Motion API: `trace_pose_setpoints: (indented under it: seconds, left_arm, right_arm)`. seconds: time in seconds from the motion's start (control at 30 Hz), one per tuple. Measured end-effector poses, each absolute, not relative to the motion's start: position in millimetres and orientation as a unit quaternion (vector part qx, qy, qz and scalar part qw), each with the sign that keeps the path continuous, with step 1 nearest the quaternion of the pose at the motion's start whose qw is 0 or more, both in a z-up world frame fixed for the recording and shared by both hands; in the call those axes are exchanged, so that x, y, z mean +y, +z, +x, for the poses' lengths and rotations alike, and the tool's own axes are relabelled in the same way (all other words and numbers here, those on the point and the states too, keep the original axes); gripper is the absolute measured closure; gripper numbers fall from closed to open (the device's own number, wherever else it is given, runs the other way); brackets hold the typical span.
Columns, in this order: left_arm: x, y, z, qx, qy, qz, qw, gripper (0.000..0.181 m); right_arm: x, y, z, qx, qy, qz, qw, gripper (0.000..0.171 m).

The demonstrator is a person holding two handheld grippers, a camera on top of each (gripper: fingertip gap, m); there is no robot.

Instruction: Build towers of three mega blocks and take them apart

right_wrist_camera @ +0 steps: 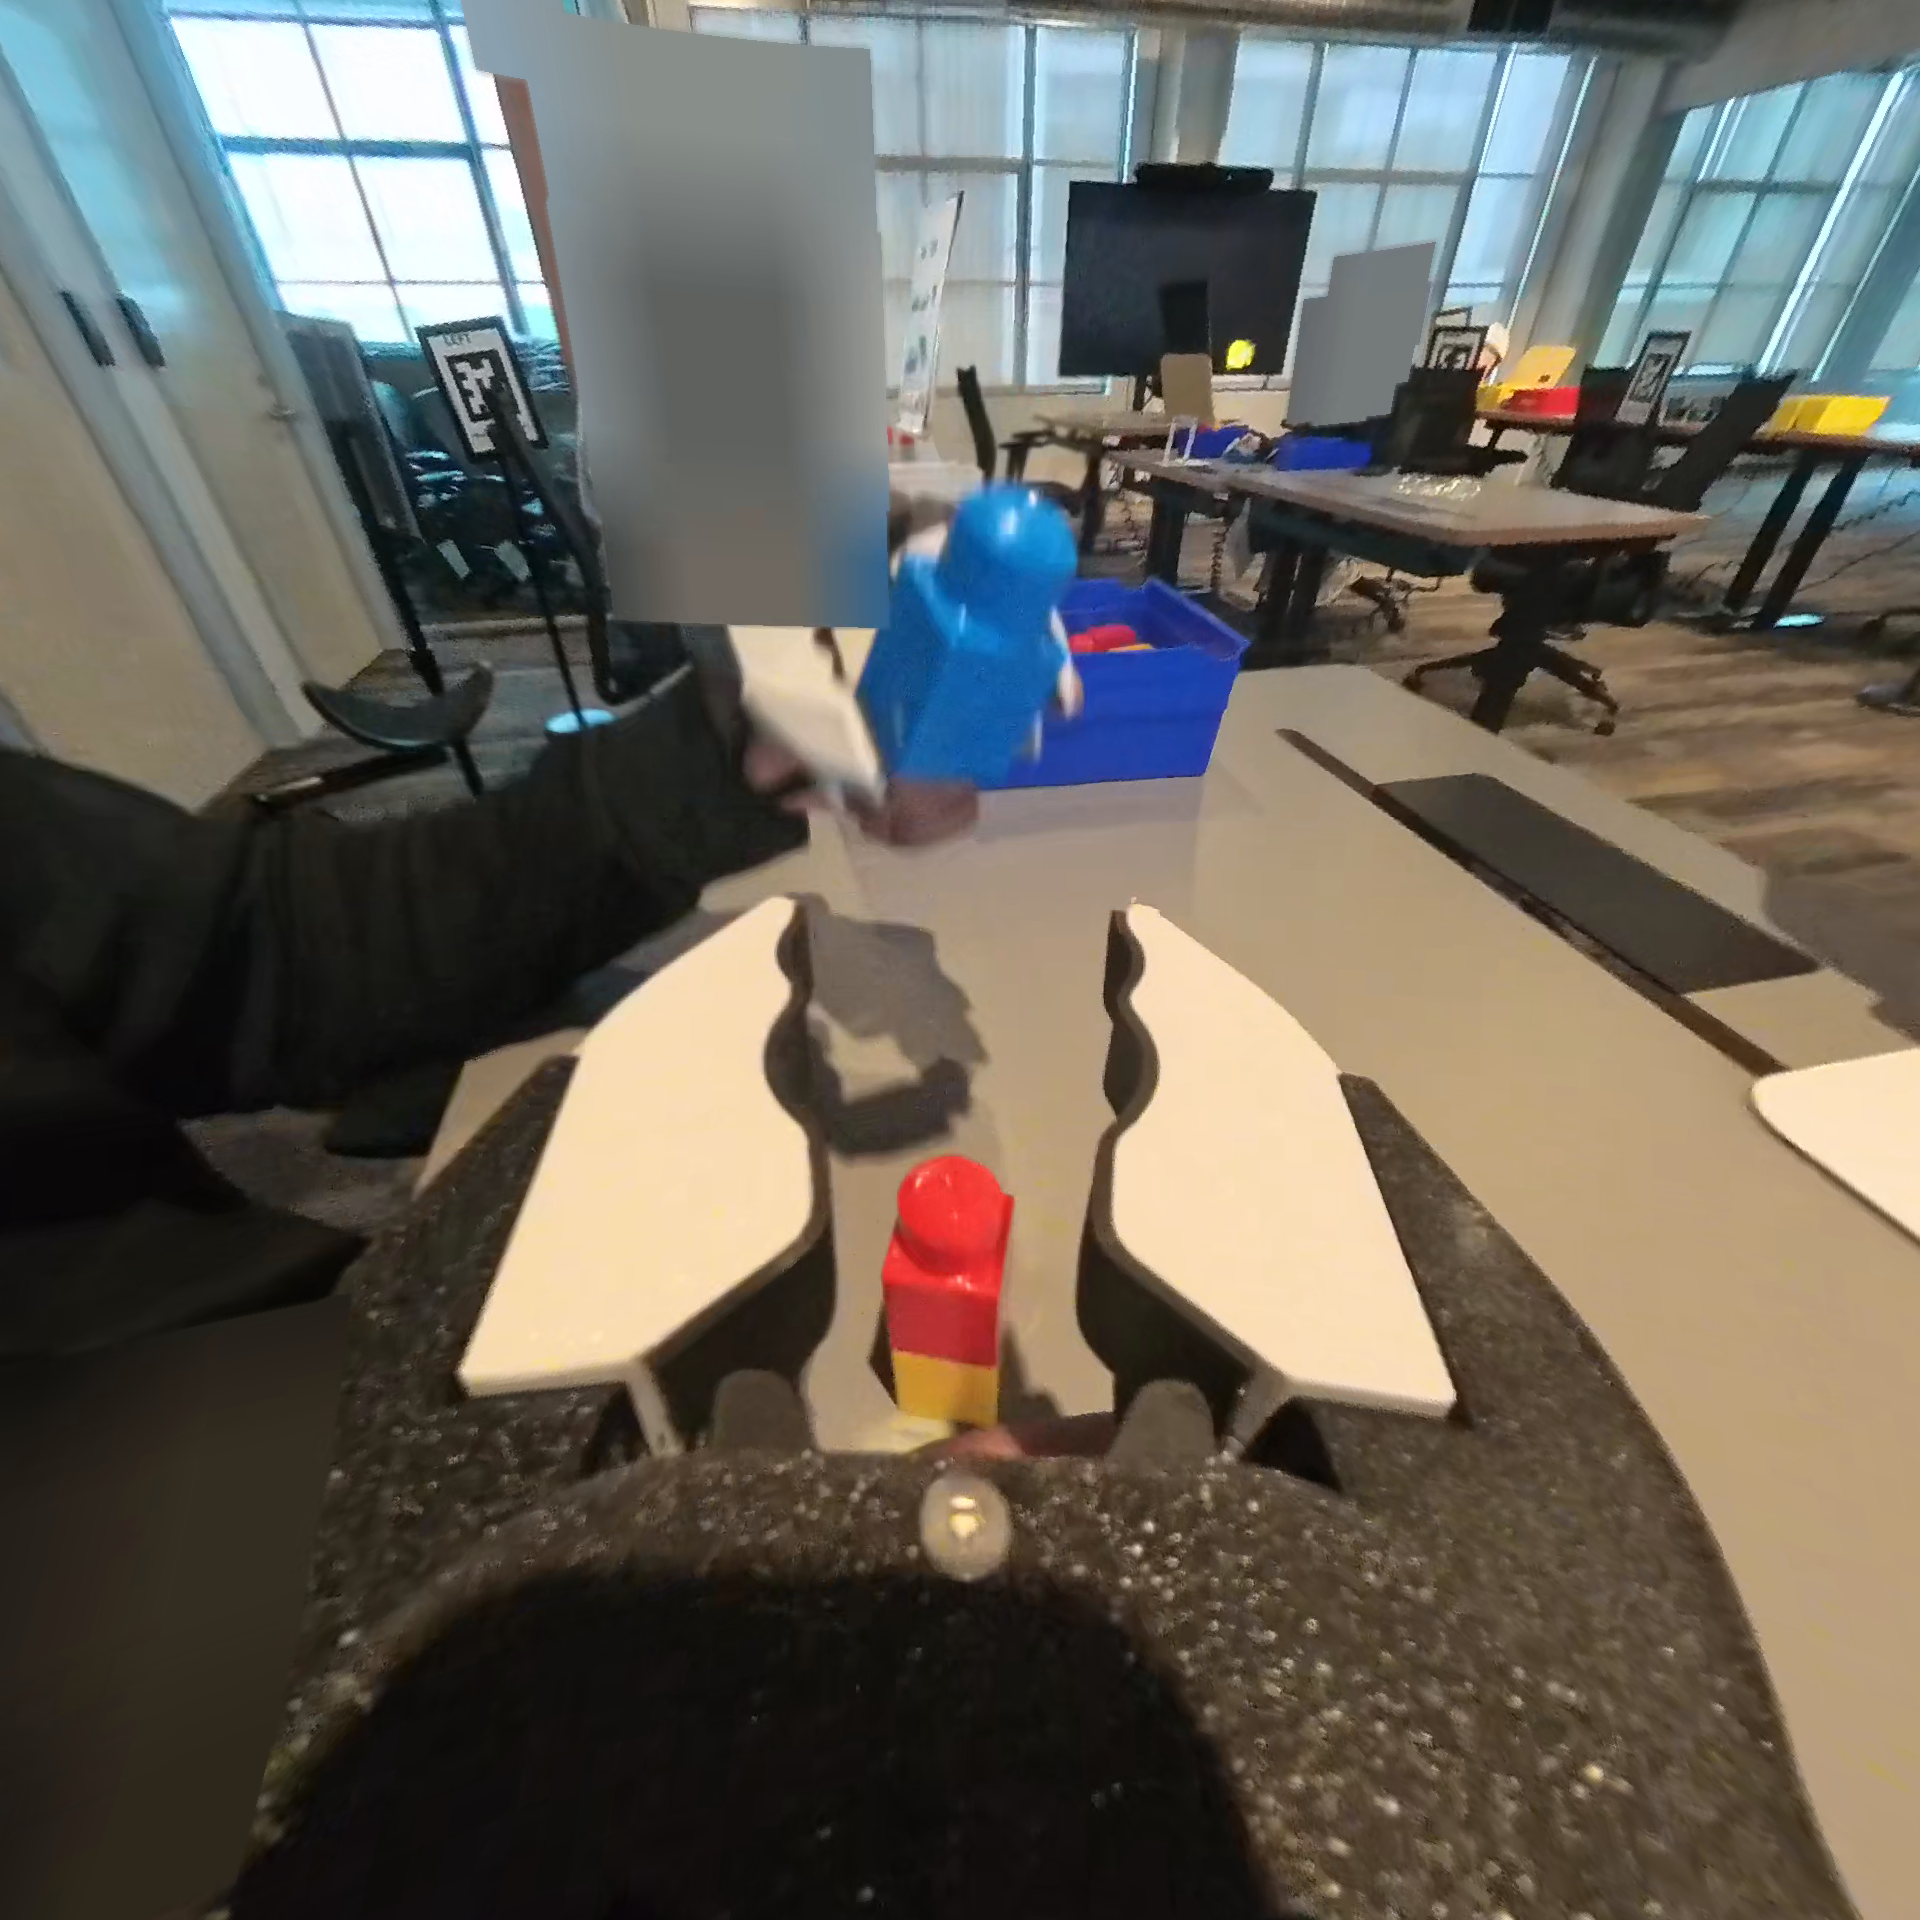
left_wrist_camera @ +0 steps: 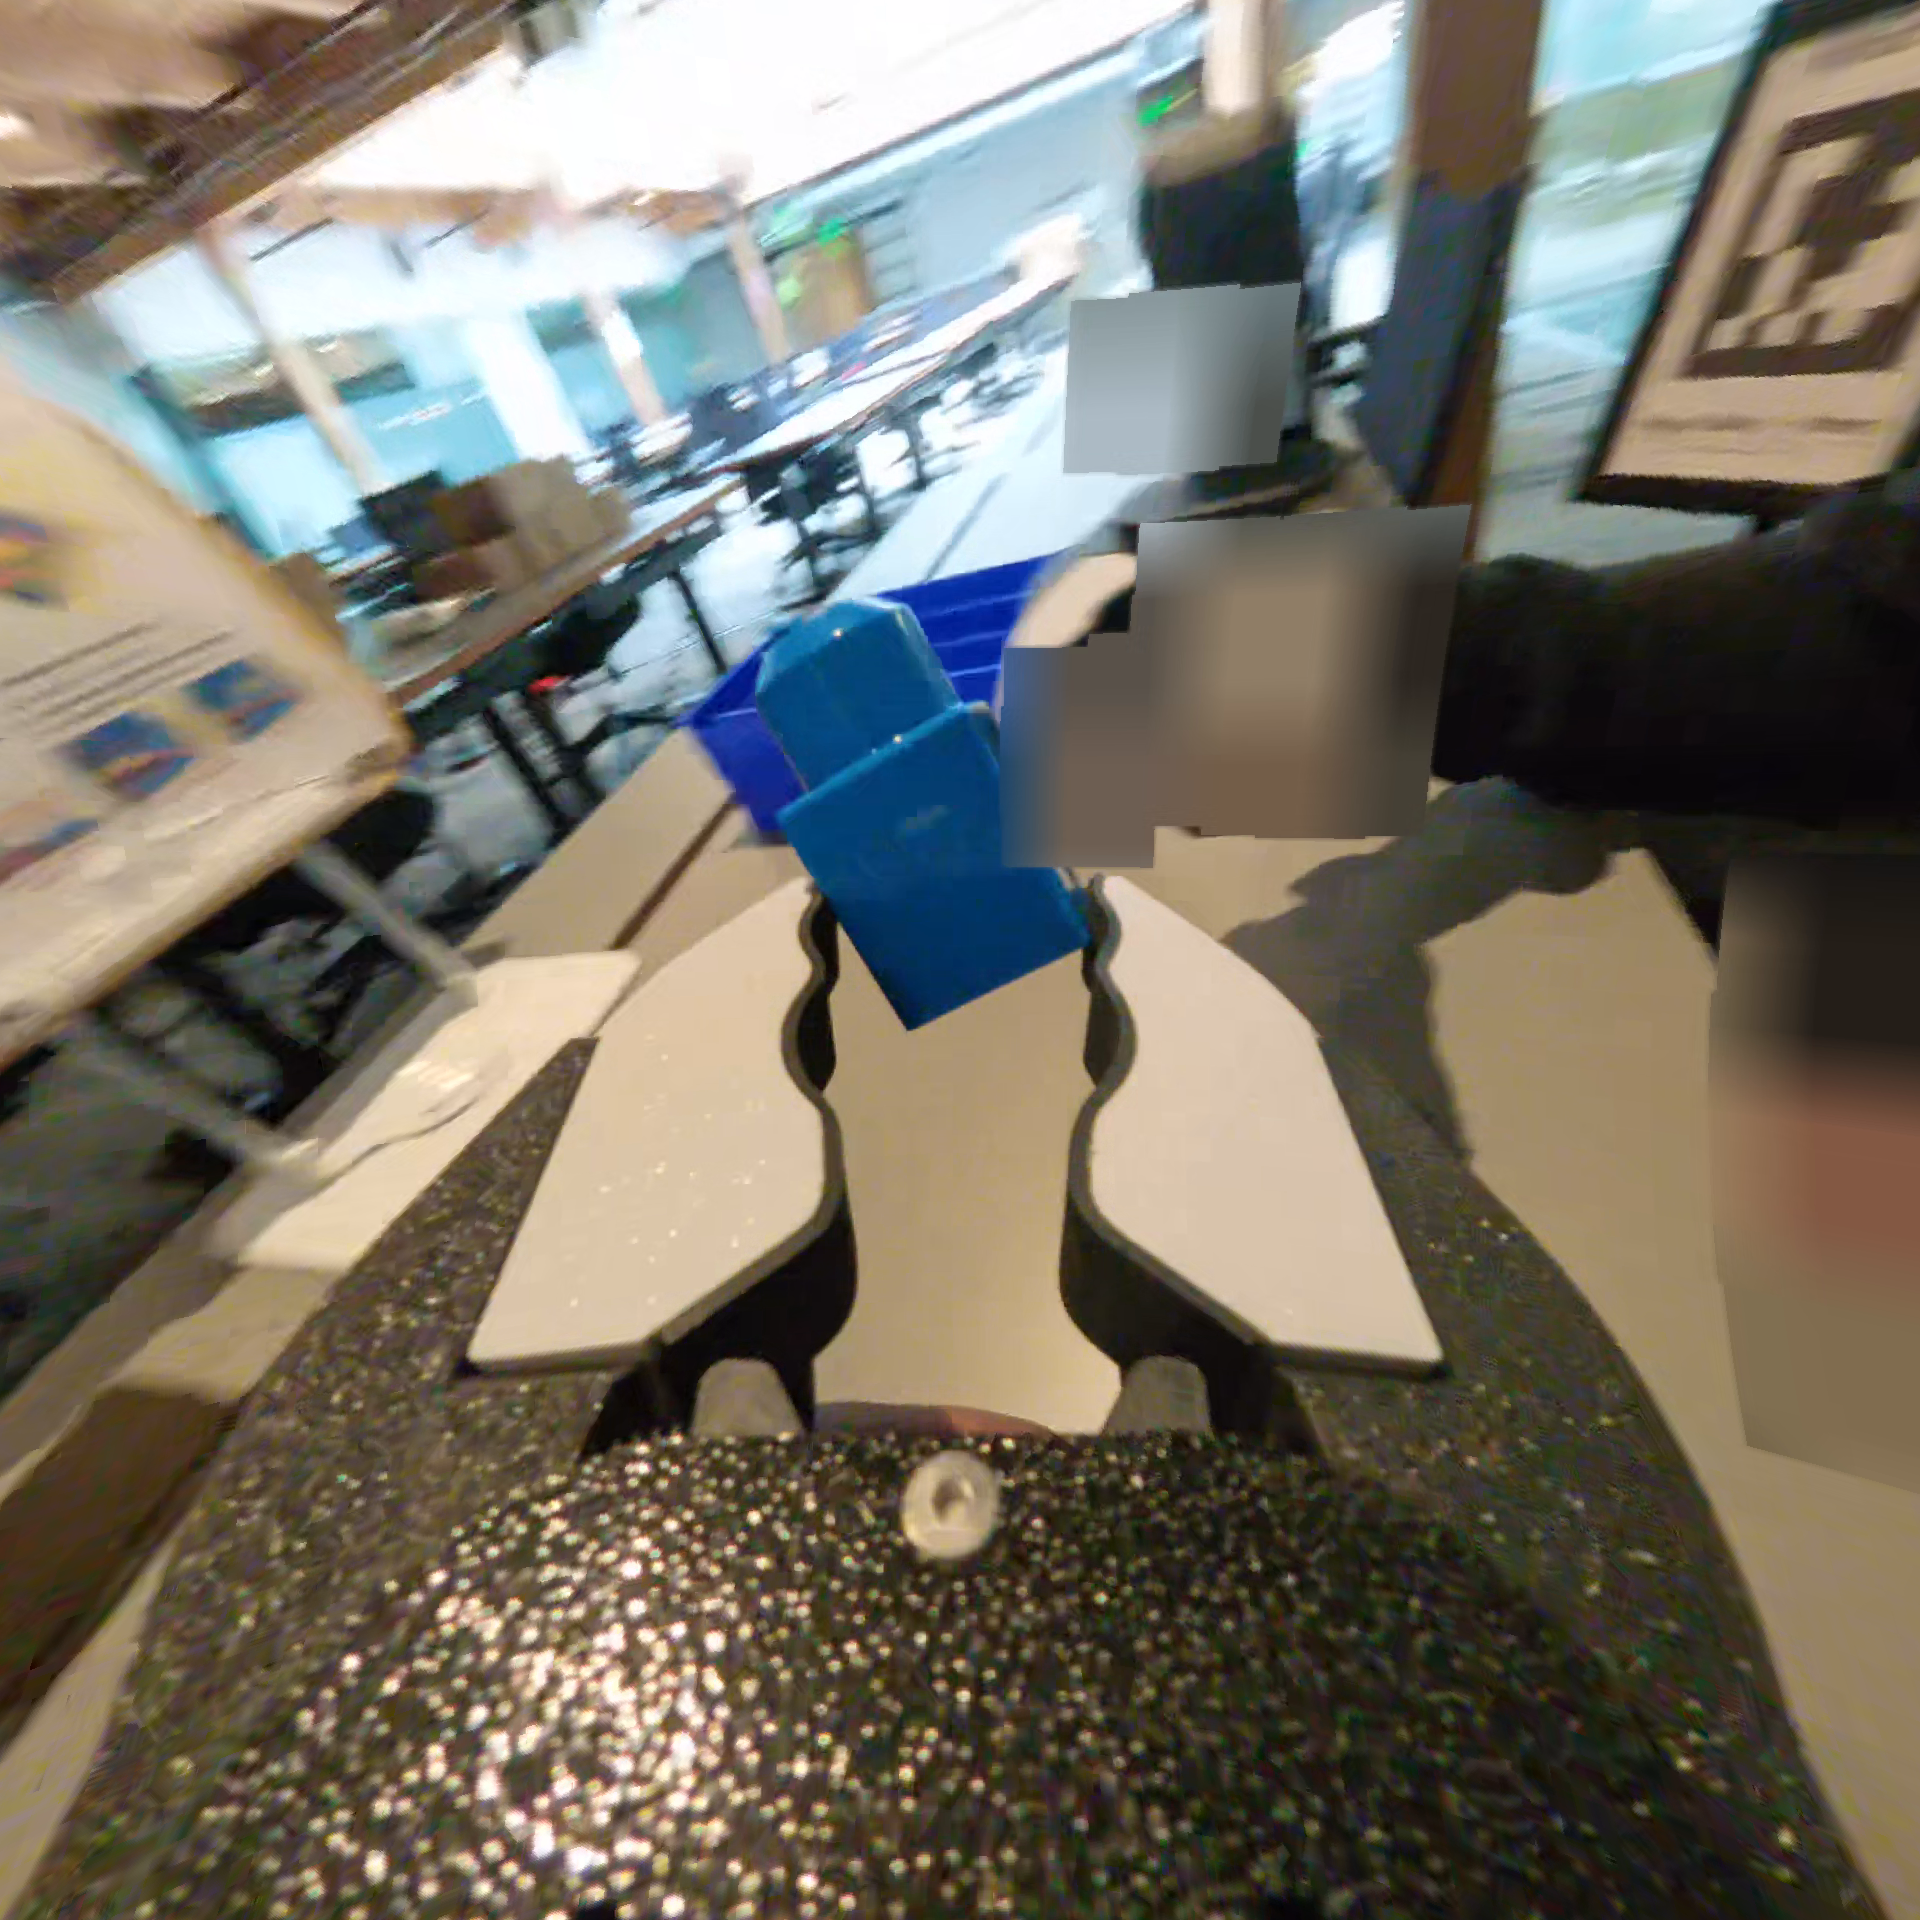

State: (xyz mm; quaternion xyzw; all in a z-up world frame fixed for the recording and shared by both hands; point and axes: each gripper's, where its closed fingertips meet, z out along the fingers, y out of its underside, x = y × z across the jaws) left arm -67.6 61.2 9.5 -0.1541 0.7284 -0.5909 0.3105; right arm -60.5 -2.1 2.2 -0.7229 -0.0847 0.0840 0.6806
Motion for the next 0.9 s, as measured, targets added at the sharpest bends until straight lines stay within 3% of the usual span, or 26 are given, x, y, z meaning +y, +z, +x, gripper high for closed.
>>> trace_pose_setpoints:
  seconds: [0.17,0.33,0.53,0.7,0.9]
  left_arm:
    - [6,-32,-61,0.752,-0.589,-0.12,0.27,0.136]
    - [0,-38,-61,0.752,-0.595,-0.122,0.257,0.136]
    - [-1,-50,-60,0.774,-0.566,-0.138,0.248,0.136]
    - [3,-60,-58,0.788,-0.545,-0.153,0.242,0.136]
    - [7,-70,-55,0.801,-0.522,-0.169,0.238,0.139]
  right_arm:
    - [9,2,-57,-0.038,0.163,-0.701,0.693,0.111]
    - [2,-3,-58,-0.017,0.238,-0.668,0.705,0.118]
    - [8,-15,-67,-0.041,0.215,-0.688,0.692,0.122]
    - [15,-23,-60,-0.039,0.157,-0.702,0.694,0.137]
    - [16,-29,-59,-0.065,0.088,-0.719,0.686,0.137]
